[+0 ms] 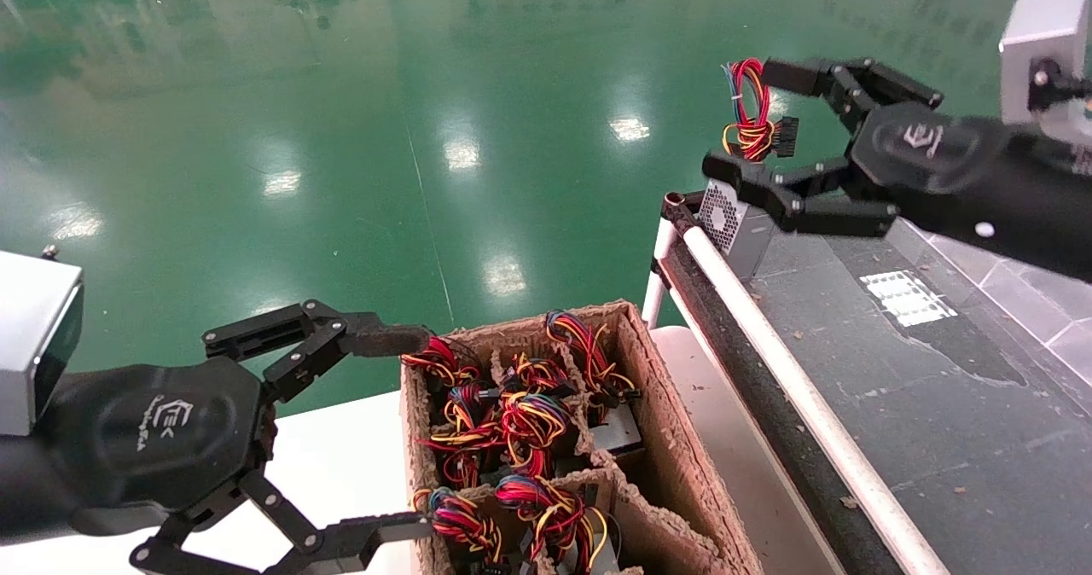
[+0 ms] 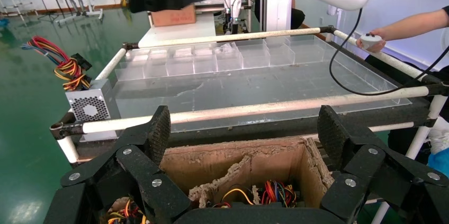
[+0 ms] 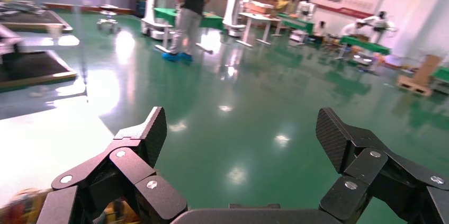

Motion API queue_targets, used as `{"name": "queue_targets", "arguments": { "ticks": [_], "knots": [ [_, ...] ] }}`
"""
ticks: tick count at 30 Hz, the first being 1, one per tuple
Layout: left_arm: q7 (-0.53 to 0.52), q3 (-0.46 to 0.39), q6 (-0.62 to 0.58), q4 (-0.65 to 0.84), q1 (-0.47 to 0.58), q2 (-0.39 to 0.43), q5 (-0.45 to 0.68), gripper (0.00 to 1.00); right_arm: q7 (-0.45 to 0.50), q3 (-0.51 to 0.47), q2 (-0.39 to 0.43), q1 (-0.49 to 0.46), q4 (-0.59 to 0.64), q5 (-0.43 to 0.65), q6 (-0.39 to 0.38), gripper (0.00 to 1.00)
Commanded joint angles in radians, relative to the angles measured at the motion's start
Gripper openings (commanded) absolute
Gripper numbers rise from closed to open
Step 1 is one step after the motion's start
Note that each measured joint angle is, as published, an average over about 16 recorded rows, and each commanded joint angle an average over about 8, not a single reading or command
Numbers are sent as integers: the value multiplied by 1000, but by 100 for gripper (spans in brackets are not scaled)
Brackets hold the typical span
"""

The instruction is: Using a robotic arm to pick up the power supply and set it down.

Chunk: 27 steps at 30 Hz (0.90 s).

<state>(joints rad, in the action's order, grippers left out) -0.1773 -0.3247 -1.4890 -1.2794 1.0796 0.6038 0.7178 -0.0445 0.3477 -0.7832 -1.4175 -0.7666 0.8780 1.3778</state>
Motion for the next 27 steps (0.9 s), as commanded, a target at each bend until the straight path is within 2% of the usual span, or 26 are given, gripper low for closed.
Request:
{"name": "queue_targets", "arguments": {
  "ticks": [1, 21, 27],
  "knots": [
    [0, 0, 0, 0, 0, 0, 0, 100, 18, -5, 14, 27, -41, -12, 9, 100],
    [1, -1, 0, 0, 0, 0, -1, 100, 202, -59, 150, 298, -450, -128, 103, 100],
    [0, 1, 0, -1, 0, 0, 0, 100, 237, -70, 178, 355, -537, -152, 122, 100]
  ]
}}
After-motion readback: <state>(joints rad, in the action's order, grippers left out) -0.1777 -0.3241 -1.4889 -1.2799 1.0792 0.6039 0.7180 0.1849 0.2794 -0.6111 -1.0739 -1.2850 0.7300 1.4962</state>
